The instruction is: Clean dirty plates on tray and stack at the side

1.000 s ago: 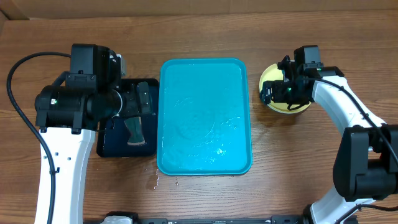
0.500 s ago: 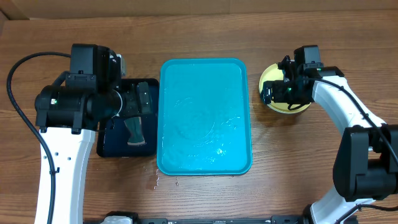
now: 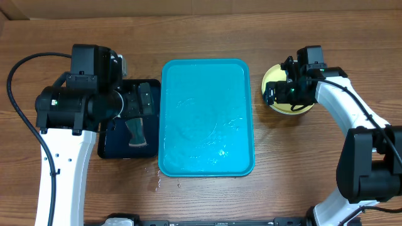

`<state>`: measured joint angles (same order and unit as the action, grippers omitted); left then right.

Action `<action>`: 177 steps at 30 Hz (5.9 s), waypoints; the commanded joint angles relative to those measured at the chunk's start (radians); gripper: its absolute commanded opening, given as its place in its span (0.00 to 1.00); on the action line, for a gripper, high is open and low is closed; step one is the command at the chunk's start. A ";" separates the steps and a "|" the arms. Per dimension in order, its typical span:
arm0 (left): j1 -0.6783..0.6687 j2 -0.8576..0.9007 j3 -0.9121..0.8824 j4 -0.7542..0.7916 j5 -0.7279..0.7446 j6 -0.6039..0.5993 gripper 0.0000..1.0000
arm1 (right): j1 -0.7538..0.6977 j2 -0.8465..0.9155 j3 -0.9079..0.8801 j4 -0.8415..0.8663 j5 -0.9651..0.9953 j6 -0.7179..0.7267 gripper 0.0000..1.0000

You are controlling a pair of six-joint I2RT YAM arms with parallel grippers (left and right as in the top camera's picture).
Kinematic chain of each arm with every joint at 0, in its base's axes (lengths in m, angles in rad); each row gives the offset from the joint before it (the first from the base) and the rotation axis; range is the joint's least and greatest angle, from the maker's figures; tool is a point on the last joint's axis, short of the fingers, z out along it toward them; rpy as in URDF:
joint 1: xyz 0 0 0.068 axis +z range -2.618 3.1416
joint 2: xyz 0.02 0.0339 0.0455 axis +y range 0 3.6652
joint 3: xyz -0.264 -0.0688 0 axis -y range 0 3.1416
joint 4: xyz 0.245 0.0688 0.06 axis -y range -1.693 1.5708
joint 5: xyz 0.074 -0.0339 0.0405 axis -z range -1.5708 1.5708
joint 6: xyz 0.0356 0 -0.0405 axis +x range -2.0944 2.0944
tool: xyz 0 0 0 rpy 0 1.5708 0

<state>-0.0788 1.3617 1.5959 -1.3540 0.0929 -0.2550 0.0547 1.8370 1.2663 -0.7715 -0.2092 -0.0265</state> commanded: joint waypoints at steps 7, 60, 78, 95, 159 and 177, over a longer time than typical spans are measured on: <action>-0.005 0.003 0.010 0.004 0.007 0.008 1.00 | 0.004 -0.093 -0.004 0.004 0.004 -0.008 1.00; -0.005 0.004 0.010 0.004 0.007 0.008 1.00 | 0.004 -1.579 -0.006 -0.093 0.029 -0.008 1.00; -0.005 0.004 0.010 0.004 0.007 0.008 1.00 | -0.004 -1.819 -0.552 0.380 0.079 -0.008 1.00; -0.005 0.004 0.010 0.004 0.007 0.008 1.00 | -0.003 -1.834 -1.099 1.041 0.071 0.188 1.00; -0.005 0.004 0.010 0.004 0.007 0.008 1.00 | -0.021 -1.834 -1.258 0.699 0.077 -0.041 1.00; -0.005 0.004 0.010 0.004 0.007 0.008 1.00 | -0.021 -1.834 -1.258 0.699 0.077 -0.041 1.00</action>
<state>-0.0788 1.3617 1.5959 -1.3540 0.0933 -0.2550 0.0391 0.0128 0.0185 -0.0765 -0.1268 -0.0612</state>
